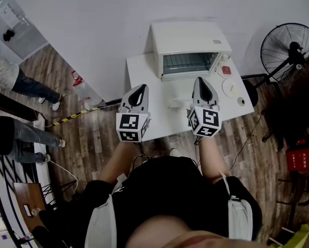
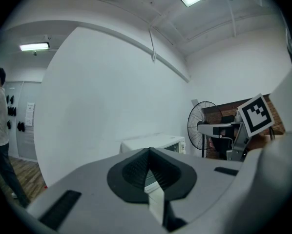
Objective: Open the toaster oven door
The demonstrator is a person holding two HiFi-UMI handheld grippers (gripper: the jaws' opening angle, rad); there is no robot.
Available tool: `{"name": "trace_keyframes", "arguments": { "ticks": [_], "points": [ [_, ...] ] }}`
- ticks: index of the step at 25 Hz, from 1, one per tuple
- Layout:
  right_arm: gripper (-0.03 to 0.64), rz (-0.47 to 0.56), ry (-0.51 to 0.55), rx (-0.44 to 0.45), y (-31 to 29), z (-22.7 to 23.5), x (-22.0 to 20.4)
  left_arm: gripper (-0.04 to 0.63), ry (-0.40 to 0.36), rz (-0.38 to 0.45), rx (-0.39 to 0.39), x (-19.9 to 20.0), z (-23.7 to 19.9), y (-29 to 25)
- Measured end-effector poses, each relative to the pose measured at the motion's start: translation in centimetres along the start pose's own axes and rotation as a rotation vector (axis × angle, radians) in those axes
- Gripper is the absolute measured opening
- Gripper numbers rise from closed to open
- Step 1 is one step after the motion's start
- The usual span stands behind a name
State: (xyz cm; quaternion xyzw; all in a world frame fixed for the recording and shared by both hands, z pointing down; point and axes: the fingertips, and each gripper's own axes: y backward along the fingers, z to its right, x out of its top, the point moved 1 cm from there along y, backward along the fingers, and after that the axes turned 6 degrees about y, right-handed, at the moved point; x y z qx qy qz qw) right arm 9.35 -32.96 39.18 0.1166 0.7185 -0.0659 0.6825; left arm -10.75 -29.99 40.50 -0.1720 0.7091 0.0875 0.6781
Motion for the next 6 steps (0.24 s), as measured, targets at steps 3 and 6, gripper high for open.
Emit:
{"name": "trace_keyframes", "arguments": {
  "ticks": [3,6],
  "points": [
    [0.002,-0.006,0.002,0.001,-0.07,-0.15,-0.27,0.011,0.000,0.000,-0.001,0.01,-0.09,0.02],
    [0.002,-0.009,0.003,0.002,-0.19,-0.16,-0.44,0.010,-0.001,0.001,-0.001,0.14,-0.12,-0.02]
  ]
}}
